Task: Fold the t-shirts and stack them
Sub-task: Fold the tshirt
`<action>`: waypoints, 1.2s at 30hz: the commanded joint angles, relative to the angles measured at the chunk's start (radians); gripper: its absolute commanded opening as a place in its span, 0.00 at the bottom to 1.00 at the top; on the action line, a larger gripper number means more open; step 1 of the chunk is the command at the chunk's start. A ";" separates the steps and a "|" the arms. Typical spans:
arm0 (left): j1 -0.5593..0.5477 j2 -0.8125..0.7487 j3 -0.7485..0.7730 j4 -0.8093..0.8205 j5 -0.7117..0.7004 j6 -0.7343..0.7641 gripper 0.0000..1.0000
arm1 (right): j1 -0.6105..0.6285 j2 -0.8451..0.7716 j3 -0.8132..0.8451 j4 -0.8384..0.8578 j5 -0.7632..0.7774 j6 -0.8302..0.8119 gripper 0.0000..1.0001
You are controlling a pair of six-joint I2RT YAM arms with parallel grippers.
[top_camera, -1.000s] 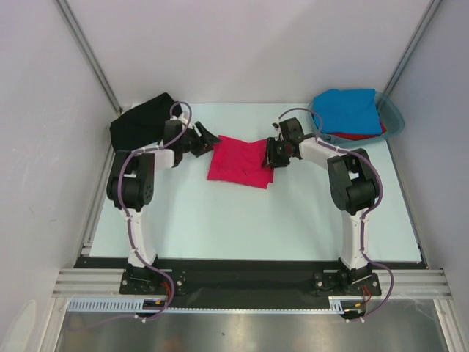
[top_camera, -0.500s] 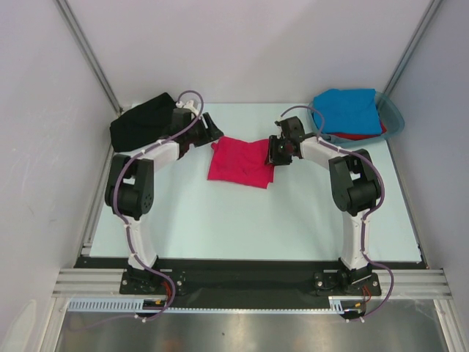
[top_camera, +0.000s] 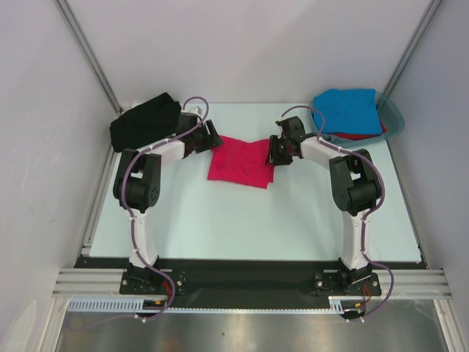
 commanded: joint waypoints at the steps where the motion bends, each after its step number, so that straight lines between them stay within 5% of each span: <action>1: -0.002 0.007 0.064 -0.002 -0.014 0.026 0.67 | -0.007 -0.039 0.000 0.005 0.013 -0.003 0.42; 20: -0.031 0.114 0.148 -0.082 0.038 -0.015 0.65 | -0.013 -0.051 -0.006 0.000 0.017 -0.003 0.41; 23: -0.033 0.146 0.159 -0.056 0.087 -0.047 0.55 | -0.013 -0.056 -0.009 0.000 0.019 -0.007 0.42; 30: -0.036 0.180 0.133 0.057 0.225 -0.124 0.00 | -0.024 -0.068 -0.021 -0.001 0.025 -0.008 0.42; 36: -0.002 0.178 0.036 0.267 0.357 -0.244 0.00 | -0.025 -0.080 -0.038 0.000 0.031 -0.008 0.41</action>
